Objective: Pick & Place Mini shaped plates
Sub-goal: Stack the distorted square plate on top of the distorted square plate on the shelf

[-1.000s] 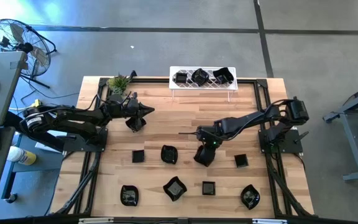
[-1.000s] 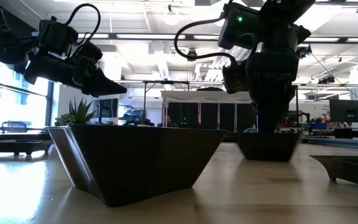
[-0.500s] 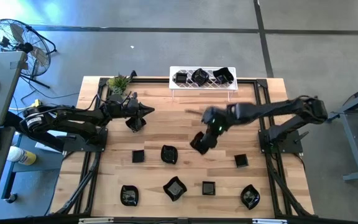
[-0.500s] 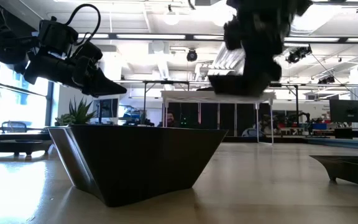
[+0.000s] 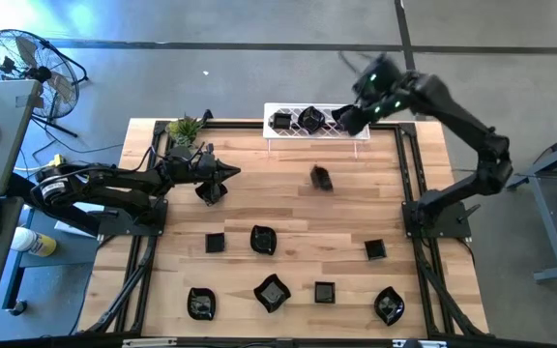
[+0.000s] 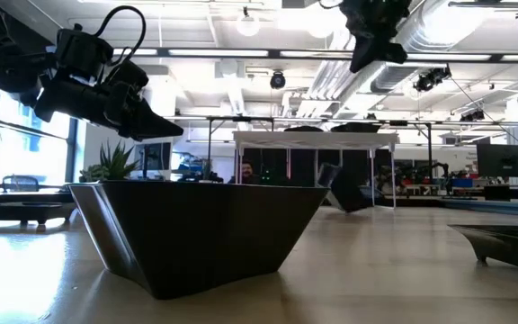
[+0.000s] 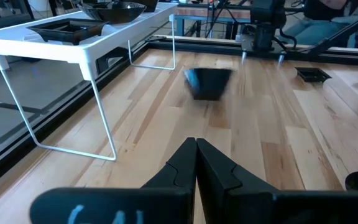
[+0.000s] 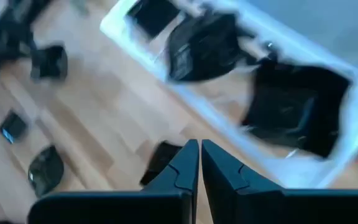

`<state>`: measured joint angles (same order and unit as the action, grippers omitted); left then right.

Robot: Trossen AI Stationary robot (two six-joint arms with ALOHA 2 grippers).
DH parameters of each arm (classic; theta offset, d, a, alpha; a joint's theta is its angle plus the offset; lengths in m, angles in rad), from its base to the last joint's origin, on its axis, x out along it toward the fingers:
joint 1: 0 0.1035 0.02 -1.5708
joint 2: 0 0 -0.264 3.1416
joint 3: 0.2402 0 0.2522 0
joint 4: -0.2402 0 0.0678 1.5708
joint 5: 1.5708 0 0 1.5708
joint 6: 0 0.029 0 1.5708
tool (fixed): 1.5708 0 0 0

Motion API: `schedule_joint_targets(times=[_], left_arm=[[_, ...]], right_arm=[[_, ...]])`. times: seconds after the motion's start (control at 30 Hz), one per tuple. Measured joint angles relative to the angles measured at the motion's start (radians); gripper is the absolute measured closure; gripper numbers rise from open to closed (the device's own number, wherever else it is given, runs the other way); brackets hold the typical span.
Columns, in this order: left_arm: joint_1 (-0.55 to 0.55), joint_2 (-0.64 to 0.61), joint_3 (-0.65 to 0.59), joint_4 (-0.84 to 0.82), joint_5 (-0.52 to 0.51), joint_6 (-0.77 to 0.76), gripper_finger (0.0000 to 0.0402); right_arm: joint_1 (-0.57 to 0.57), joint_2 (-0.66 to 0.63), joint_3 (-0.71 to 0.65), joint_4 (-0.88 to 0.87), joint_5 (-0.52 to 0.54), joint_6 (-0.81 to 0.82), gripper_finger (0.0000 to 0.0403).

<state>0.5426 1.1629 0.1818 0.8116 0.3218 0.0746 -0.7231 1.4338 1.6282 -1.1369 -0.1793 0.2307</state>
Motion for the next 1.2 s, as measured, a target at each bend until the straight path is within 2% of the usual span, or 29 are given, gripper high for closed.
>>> schedule_joint_targets(times=[0.13, 0.3, 0.53, 0.7, 0.93, 1.2], left_arm=[[0.000, 0.000, 0.000, 0.000, 0.000, 0.004, 0.0397], [0.000, 0.000, 0.000, 0.000, 0.000, 0.017, 0.0397], [0.000, 0.000, 0.000, -0.002, 0.002, 0.026, 0.0397], [0.000, 0.000, 0.000, -0.004, 0.002, 0.026, 0.0397], [0.000, 0.000, 0.000, -0.003, 0.003, 0.026, 0.0397], [0.000, 0.000, 0.000, -0.002, 0.003, 0.025, 0.0397]], right_arm=[[0.010, 0.000, 0.002, -0.020, -0.028, -0.030, 0.0387], [0.173, 0.000, -0.102, -0.016, 0.045, 0.007, 0.0386], [0.416, 0.000, -0.327, 0.198, 0.203, 0.181, 0.0378], [0.522, 0.000, -0.498, 0.410, 0.315, 0.322, 0.0339], [0.541, 0.018, -0.656, 0.674, 0.412, 0.344, 0.0284], [0.517, 0.158, -0.675, 0.759, 0.470, 0.239, 0.0262]])
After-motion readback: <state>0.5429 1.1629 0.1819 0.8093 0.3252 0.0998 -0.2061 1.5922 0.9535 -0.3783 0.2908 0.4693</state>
